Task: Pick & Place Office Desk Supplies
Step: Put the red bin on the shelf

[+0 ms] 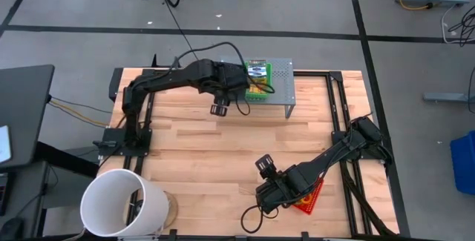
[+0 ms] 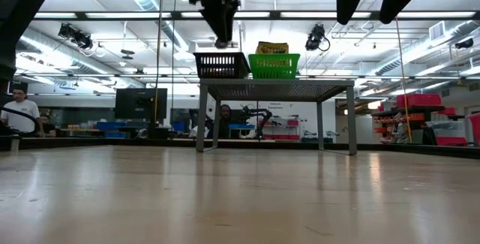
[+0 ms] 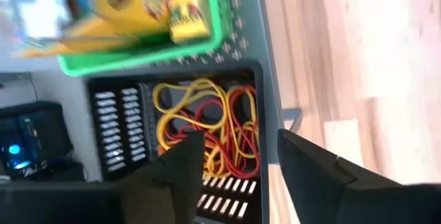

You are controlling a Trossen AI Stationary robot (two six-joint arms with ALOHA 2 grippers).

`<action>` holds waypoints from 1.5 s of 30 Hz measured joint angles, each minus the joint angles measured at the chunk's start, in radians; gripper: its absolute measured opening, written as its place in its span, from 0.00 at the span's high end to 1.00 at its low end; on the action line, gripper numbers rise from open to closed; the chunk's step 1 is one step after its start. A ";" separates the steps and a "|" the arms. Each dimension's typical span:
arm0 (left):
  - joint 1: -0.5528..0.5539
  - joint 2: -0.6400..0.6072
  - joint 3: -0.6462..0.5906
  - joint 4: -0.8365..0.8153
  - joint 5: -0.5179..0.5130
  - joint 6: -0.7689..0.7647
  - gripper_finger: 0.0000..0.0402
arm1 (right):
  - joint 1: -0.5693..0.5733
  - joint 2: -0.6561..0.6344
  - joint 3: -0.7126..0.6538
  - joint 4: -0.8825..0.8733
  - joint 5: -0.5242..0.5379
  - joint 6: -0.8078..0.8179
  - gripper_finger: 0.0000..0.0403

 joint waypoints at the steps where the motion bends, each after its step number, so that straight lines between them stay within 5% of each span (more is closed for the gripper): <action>1: -0.001 -0.001 0.018 -0.004 0.005 0.000 0.52 | 0.000 0.000 0.000 0.000 0.000 0.001 0.53; 11: -0.021 -0.003 0.214 -0.036 0.121 -0.023 0.49 | -0.001 0.000 0.000 0.001 -0.033 0.013 0.53; 17: -0.041 -0.025 0.260 -0.054 0.235 -0.085 0.51 | -0.003 0.000 0.000 -0.004 -0.158 0.091 0.53; 29: -0.138 -0.027 0.255 0.112 0.771 0.042 0.52 | 0.019 -0.019 0.000 -0.043 -0.571 0.498 0.53; 38: -0.201 -0.046 0.255 0.254 1.387 0.208 0.52 | 0.095 -0.019 0.000 0.076 -0.548 0.614 0.53; 42: -0.281 -0.045 0.255 0.391 1.483 0.279 0.53 | 0.106 -0.019 0.000 0.120 -0.507 0.614 0.53; 45: -0.341 -0.045 0.255 0.611 1.382 0.240 0.53 | 0.107 -0.019 0.000 0.122 -0.502 0.614 0.53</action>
